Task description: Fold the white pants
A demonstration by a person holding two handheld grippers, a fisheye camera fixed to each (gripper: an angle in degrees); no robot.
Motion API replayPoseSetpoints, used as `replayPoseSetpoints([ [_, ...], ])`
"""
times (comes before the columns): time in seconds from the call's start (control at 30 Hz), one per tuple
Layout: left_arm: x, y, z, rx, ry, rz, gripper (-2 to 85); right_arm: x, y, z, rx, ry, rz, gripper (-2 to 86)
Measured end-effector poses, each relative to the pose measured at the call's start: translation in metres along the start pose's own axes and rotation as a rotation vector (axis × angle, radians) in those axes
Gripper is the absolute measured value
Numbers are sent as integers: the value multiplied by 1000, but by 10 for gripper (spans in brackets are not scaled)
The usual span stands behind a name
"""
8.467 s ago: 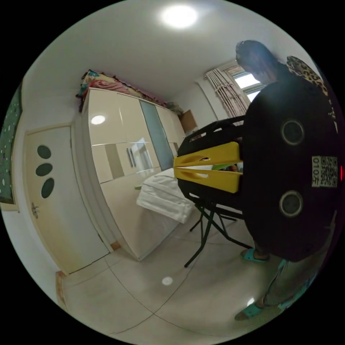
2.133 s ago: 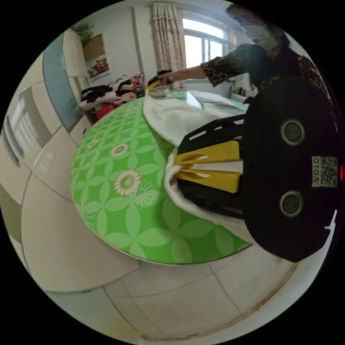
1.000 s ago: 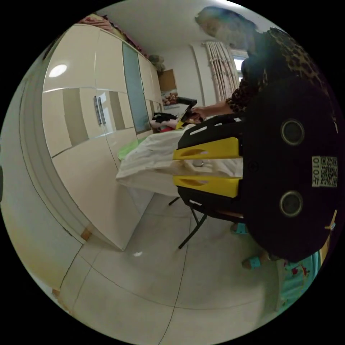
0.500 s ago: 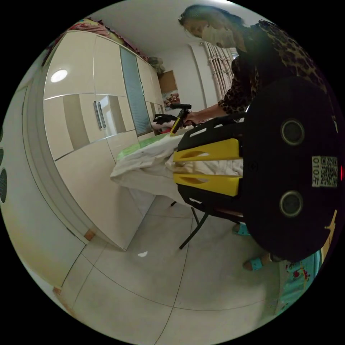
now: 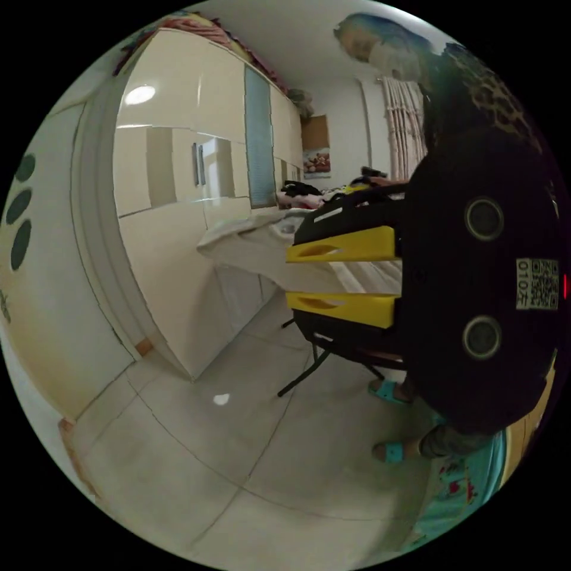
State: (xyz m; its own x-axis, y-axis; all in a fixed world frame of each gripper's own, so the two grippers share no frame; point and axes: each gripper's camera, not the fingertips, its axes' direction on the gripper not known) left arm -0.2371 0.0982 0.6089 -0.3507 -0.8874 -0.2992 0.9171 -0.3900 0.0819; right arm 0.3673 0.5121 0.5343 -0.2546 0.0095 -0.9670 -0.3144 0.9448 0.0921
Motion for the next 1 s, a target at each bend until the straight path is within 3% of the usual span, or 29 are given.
replayPoseSetpoints([
  [0.17, -71, 31, -7, -11, 140, -223, 95, 13, 202, -148, 405, -220, 286, 40],
  [0.27, -94, 48, -3, 5, 325, -294, 110, 5, 300, -188, 603, -218, 483, 36],
  [0.37, -99, 49, -3, -27, 314, -276, 125, -4, 369, -205, 743, -246, 618, 38],
  [0.43, -115, 53, -1, -50, 303, -316, 133, -9, 397, -208, 796, -252, 693, 39],
  [0.57, -139, 80, 14, -31, 481, -408, 140, -25, 427, -208, 860, -266, 809, 38],
  [0.67, -121, 71, 34, -47, 582, -348, 139, -35, 421, -208, 837, -278, 860, 34],
  [0.83, -66, 53, 5, -45, 416, -276, 92, -52, 396, -219, 805, -284, 873, 29],
  [0.93, -18, 50, -46, 9, 329, -60, 57, -63, 388, -234, 797, -252, 878, 31],
  [1.0, -32, 50, -49, -1, 128, -105, 47, -68, 390, -241, 814, -235, 903, 35],
])
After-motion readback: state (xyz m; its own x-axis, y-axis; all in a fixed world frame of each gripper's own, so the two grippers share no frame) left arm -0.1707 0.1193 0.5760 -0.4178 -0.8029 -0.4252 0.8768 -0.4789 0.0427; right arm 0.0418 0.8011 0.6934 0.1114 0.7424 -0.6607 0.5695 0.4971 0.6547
